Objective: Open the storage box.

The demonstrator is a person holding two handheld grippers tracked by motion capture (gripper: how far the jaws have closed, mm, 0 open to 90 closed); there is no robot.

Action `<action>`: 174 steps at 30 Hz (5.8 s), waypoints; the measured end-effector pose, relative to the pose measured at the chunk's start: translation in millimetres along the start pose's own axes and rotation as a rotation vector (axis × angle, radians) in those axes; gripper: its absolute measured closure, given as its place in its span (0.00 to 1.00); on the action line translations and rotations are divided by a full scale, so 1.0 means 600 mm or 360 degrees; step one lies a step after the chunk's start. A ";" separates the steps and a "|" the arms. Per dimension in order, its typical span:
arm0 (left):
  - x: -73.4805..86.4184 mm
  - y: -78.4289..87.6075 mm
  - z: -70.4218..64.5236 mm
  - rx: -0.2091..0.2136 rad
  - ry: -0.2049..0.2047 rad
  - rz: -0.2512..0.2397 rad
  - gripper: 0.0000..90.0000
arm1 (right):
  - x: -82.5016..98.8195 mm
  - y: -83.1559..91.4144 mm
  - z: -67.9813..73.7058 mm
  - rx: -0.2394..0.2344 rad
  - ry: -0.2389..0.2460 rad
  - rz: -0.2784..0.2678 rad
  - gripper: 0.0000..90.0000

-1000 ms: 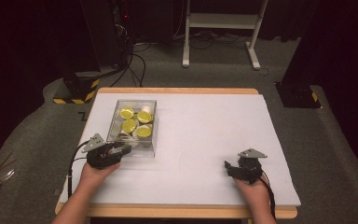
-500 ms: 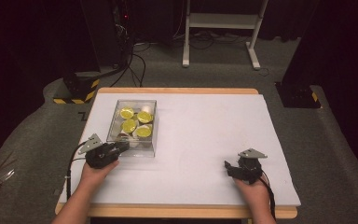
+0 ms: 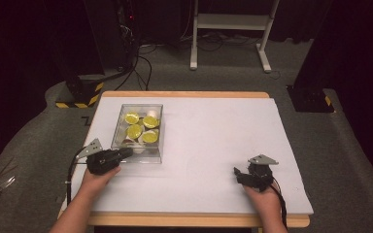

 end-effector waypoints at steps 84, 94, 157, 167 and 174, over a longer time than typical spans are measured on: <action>0.021 0.036 -0.052 0.0157 0.0033 0.0007 0.86 | 0.000 0.000 0.000 0.0006 0.0001 -0.0001 0.30; 0.022 0.044 -0.060 0.0181 0.0022 0.0029 0.87 | 0.000 0.000 0.000 0.0006 0.0006 -0.0003 0.31; 0.057 0.126 -0.140 0.0329 0.0042 0.0057 0.91 | 0.000 0.000 0.001 0.0014 0.0009 -0.0006 0.31; 0.062 0.136 -0.144 0.0328 0.0036 0.0060 0.91 | 0.000 0.000 0.001 0.0014 0.0009 -0.0006 0.31; 0.060 0.138 -0.144 0.0291 0.0026 0.0064 0.89 | 0.000 0.000 0.001 0.0014 0.0009 -0.0006 0.31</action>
Point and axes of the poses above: each handheld gripper's, and its own axes: y roughly backward along the jaws, x roughly out of its underside, z roughly to its left, the point moved 6 cm from there along -y, roughly forward along the jaws, and after that the axes turned 8 degrees about -z, right-handed, at the moved point
